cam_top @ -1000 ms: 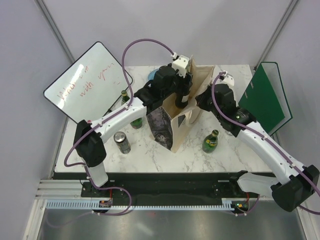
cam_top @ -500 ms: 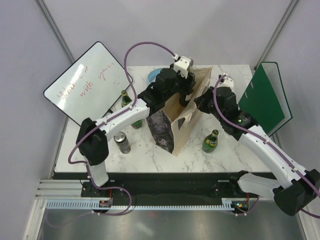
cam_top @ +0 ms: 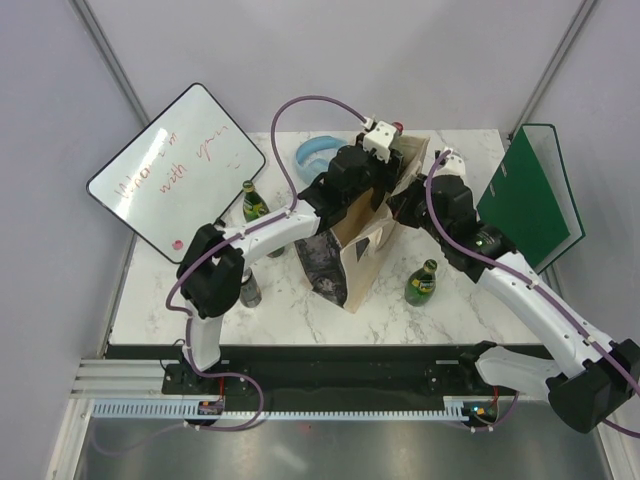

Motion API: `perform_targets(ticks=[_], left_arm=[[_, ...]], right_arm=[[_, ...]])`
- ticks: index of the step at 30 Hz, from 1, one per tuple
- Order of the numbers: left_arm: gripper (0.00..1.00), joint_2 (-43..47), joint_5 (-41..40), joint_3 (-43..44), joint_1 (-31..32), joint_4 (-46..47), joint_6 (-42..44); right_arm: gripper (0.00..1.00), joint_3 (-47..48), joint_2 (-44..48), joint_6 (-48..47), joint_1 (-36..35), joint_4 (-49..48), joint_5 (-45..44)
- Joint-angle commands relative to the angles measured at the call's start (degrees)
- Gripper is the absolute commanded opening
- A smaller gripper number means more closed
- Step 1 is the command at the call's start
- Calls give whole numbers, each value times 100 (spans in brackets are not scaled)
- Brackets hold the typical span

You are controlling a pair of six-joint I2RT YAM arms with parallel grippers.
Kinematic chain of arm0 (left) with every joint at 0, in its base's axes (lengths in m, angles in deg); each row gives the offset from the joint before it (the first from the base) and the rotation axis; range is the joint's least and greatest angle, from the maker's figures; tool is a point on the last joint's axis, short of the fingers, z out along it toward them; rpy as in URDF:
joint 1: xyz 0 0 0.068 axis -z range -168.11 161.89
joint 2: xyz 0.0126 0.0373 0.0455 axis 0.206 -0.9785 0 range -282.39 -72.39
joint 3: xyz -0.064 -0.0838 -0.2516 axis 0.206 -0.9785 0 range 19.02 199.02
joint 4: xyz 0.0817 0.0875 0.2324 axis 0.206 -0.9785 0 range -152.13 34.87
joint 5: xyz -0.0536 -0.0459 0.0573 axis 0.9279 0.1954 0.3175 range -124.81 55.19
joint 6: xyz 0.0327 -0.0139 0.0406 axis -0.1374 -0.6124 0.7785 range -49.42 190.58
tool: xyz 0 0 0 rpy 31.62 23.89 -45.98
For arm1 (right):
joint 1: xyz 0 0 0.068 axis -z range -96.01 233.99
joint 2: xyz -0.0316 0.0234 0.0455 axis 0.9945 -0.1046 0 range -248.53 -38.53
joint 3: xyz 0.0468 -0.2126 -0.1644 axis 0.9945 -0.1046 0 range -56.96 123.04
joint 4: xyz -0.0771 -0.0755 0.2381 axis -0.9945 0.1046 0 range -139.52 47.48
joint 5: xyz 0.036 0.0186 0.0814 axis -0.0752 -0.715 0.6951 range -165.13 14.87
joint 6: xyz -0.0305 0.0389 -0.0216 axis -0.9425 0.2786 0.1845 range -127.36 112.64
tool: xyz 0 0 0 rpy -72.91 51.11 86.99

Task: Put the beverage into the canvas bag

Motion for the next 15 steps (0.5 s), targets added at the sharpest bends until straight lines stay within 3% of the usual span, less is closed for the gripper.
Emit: perform_targets(ticks=[1, 15], left_arm=[[2, 267, -42, -36, 35, 2184, 185], [2, 249, -95, -574, 43, 2160, 404]], right_arm=[[0, -24, 224, -96, -9, -380, 143], [0, -191, 532, -149, -17, -433, 90]])
